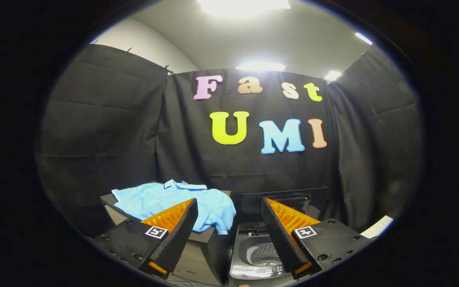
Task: Put the clothes into the washing machine and then close the washing machine lid.
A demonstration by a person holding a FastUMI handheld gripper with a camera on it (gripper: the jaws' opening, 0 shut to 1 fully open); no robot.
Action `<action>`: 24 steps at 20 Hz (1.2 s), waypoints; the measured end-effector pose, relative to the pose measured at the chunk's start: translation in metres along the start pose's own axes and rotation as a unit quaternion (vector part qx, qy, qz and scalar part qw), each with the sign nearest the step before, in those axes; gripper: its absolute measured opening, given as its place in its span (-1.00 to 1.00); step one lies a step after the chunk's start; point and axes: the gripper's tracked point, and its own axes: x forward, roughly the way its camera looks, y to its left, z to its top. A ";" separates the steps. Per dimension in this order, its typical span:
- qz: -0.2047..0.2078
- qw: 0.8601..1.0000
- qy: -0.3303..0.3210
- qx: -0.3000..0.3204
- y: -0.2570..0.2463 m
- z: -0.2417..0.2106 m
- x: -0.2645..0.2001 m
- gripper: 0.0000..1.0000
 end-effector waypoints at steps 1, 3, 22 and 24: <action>0.004 1.000 0.003 0.002 0.004 0.002 0.005 0.99; 0.014 1.000 0.008 0.006 0.015 0.004 0.013 0.99; 0.092 0.987 0.128 -0.015 0.132 0.000 0.116 0.99; 0.098 0.984 0.146 -0.016 0.140 -0.005 0.129 0.99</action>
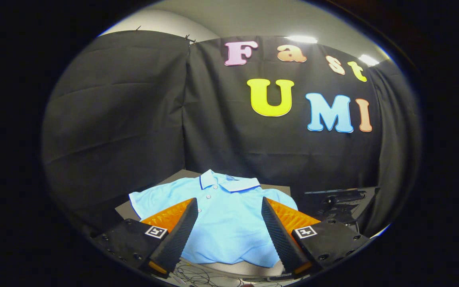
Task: Put the clothes into the washing machine and then close the washing machine lid.
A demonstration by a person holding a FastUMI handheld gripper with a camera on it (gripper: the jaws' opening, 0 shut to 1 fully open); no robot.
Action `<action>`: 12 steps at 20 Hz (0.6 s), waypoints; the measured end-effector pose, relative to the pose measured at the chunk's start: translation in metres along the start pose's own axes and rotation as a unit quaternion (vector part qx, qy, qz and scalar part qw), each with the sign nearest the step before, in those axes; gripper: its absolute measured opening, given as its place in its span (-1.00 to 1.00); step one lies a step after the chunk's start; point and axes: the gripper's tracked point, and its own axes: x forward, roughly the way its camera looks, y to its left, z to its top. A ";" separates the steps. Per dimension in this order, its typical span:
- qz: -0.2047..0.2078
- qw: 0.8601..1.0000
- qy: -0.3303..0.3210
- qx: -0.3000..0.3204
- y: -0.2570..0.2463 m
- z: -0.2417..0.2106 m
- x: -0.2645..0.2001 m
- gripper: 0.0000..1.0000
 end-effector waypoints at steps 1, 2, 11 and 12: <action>0.002 1.000 0.007 0.000 0.002 0.000 0.006 0.99; 0.003 1.000 0.015 0.000 0.004 0.001 0.013 0.99; 0.021 0.994 0.106 0.004 0.023 -0.014 0.069 0.99; 0.022 0.993 0.114 0.001 0.025 -0.018 0.073 0.99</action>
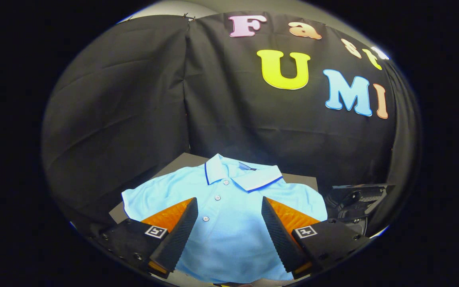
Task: Put the clothes into the washing machine and then close the washing machine lid.
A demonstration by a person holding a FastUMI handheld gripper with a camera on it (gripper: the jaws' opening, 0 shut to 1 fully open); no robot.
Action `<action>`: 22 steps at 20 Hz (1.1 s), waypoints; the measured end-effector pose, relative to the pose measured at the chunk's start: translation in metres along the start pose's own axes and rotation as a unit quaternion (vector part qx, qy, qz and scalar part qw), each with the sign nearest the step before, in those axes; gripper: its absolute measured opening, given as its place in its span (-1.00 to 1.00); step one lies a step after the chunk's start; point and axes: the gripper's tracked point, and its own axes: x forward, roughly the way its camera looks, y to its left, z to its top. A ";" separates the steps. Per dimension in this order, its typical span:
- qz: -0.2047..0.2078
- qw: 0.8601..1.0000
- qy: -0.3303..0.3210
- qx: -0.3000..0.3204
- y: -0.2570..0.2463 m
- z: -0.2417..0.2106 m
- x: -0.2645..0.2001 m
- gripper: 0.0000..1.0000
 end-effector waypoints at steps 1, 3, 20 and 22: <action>-0.001 1.000 0.009 0.000 0.000 -0.001 0.004 0.99; 0.003 1.000 0.023 0.006 0.004 -0.004 0.013 0.99; 0.006 0.995 0.098 -0.004 0.006 -0.032 0.040 0.95; 0.008 0.995 0.099 -0.006 0.007 -0.033 0.041 0.80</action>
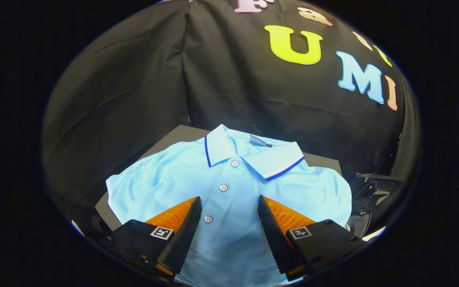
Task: Put the clothes into the washing machine and then close the washing machine lid.
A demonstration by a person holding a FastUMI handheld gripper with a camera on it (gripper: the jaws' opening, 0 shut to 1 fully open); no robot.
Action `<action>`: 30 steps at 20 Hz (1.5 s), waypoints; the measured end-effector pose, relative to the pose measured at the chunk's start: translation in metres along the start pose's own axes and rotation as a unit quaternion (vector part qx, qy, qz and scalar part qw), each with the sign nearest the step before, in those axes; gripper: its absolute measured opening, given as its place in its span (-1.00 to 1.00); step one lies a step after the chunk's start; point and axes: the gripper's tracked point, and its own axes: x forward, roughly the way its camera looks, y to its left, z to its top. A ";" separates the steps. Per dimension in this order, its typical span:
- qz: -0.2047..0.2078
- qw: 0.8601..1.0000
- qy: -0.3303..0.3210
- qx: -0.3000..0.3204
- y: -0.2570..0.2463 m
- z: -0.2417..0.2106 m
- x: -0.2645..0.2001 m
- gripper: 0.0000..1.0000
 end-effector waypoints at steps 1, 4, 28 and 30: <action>0.004 1.000 0.002 -0.003 0.000 0.000 -0.001 0.80; -0.001 1.000 -0.001 0.016 0.000 0.000 -0.003 -0.16; 0.022 0.991 -0.132 0.000 -0.031 0.037 -0.067 -0.98; 0.022 0.990 -0.140 0.004 -0.040 0.038 -0.074 -0.97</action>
